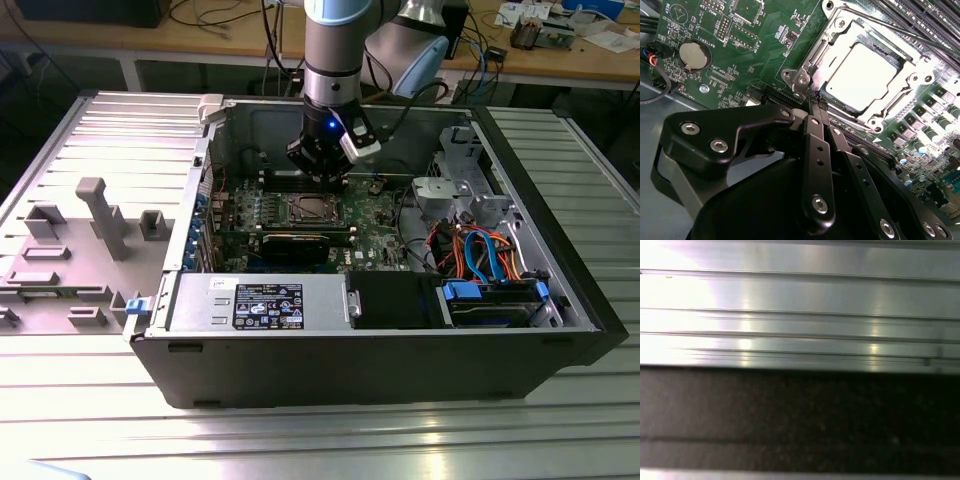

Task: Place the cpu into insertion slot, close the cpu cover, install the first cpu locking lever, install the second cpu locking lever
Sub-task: 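Install the second cpu locking lever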

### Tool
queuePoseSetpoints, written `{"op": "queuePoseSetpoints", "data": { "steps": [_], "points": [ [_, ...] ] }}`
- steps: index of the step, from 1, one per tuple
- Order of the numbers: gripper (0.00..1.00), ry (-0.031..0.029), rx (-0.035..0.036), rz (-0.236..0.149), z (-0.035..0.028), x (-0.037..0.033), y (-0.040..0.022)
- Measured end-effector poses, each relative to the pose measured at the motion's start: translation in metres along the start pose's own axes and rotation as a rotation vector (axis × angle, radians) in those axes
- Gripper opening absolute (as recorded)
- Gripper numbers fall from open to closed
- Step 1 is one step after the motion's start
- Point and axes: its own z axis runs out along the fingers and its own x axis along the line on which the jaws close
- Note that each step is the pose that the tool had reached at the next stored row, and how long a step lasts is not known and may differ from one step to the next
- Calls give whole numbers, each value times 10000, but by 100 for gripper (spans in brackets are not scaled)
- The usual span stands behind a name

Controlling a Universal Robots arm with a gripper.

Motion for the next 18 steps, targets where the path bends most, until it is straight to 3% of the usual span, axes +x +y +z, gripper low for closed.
{"op": "queuePoseSetpoints", "data": {
  "steps": [12, 18],
  "points": [
    [11, 1, 2, 0, -6, 3, -78],
    [11, -1, -1, 0, -128, 0, -79]
  ]
}}
